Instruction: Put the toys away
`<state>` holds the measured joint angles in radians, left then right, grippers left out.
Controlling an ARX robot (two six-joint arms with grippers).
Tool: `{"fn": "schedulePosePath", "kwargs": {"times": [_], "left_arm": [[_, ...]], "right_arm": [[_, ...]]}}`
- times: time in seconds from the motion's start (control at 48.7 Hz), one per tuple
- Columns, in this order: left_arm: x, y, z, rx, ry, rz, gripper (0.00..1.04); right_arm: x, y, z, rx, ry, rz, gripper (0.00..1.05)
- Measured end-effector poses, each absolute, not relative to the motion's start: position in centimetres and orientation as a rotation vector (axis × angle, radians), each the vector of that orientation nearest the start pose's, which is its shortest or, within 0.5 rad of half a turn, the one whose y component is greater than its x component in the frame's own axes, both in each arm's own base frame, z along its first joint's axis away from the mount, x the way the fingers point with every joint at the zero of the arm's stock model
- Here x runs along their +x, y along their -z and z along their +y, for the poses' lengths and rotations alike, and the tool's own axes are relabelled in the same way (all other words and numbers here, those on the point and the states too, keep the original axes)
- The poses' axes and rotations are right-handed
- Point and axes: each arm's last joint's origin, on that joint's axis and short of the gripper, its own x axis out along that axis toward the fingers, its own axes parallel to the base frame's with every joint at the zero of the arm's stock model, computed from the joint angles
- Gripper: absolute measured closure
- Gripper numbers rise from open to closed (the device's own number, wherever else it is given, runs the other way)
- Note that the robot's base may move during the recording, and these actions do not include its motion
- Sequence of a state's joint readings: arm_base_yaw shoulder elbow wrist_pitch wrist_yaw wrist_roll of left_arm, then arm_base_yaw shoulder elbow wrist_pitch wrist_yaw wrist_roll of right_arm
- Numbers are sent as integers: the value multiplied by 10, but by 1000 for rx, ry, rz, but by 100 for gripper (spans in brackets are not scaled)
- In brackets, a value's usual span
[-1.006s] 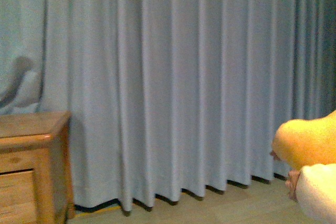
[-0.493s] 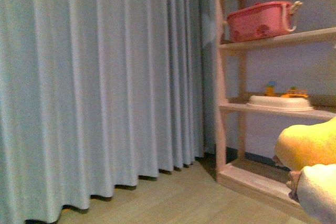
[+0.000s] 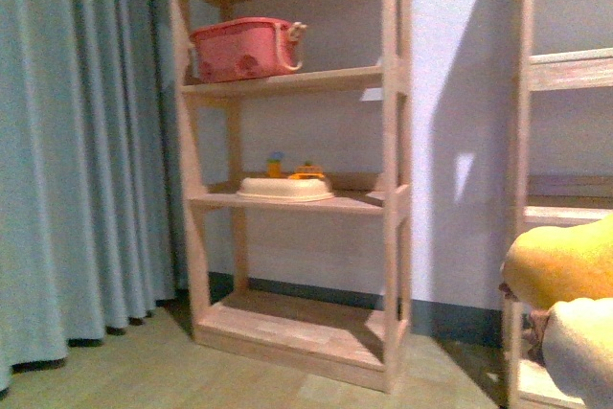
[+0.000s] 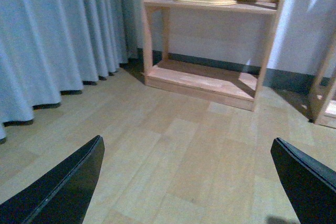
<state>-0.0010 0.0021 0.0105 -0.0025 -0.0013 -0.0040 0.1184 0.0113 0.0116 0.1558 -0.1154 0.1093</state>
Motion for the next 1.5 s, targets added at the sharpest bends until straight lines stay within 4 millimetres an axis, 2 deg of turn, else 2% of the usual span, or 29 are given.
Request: {"fn": "schedulePosePath", "kwargs": {"times": [1.498], "left_arm": [[97, -167, 0, -4, 0, -6, 6]], "right_arm": [[95, -182, 15, 109, -242, -144, 97]]}}
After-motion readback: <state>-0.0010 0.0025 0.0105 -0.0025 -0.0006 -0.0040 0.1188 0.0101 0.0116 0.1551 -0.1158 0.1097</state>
